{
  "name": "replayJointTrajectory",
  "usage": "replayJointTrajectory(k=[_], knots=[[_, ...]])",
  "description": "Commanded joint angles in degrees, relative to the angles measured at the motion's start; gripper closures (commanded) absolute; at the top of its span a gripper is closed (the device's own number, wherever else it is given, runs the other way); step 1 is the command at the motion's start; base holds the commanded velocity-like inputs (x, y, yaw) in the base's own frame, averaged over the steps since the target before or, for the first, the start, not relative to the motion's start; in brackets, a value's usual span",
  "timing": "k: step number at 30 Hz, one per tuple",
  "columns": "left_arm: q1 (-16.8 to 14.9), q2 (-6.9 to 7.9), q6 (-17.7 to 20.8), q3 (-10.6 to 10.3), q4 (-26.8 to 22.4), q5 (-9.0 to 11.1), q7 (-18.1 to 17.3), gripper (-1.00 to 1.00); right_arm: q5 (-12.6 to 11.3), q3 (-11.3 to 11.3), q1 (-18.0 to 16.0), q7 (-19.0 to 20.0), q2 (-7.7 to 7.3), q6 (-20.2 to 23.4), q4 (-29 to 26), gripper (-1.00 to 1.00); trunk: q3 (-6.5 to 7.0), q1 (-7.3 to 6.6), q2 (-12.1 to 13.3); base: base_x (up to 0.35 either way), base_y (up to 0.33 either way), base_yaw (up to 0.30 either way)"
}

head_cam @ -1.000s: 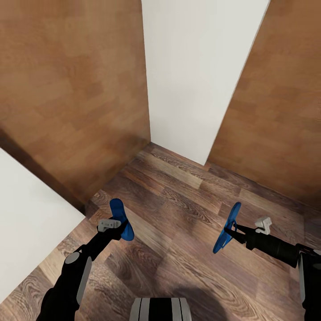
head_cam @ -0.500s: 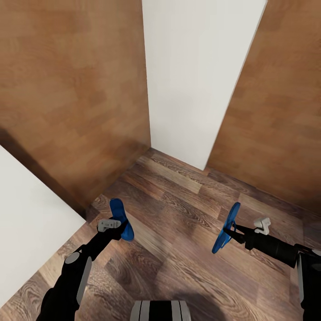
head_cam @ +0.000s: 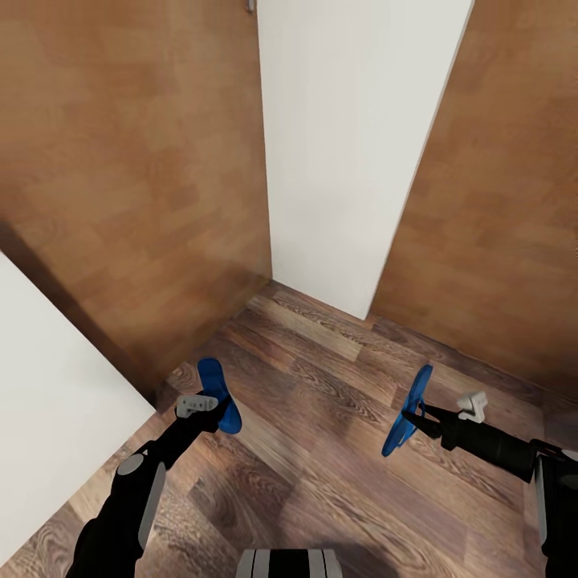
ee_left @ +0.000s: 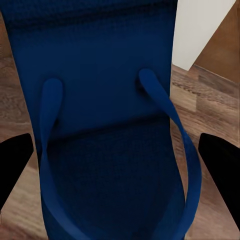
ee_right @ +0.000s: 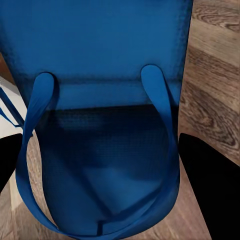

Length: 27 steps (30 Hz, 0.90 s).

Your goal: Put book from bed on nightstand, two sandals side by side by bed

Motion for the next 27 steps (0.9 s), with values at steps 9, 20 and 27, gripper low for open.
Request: replayJointTrajectory(k=[9,20,27], knots=[[0.0,-0.1,0.3,0.3,0.0,-0.5,-0.5,1.0,0.4,-0.1,0.0,0.4,0.01,0.5,-0.1,1.0,1.96,-0.24,0.1,0.0,0.0,0.0],[0.0,-0.1,0.3,0.3,0.1,-0.5,-0.5,1.0,0.4,-0.1,0.0,0.2,0.01,0.5,-0.1,1.0,4.39,-0.52,0.3,0.0,0.0,0.0],[-0.1,-0.1,0.3,0.3,0.1,-0.5,-0.5,1.0,0.4,-0.1,-0.1,0.2,0.01,0.5,-0.1,1.0,5.94,-0.7,0.3,0.0,0.0,0.0]])
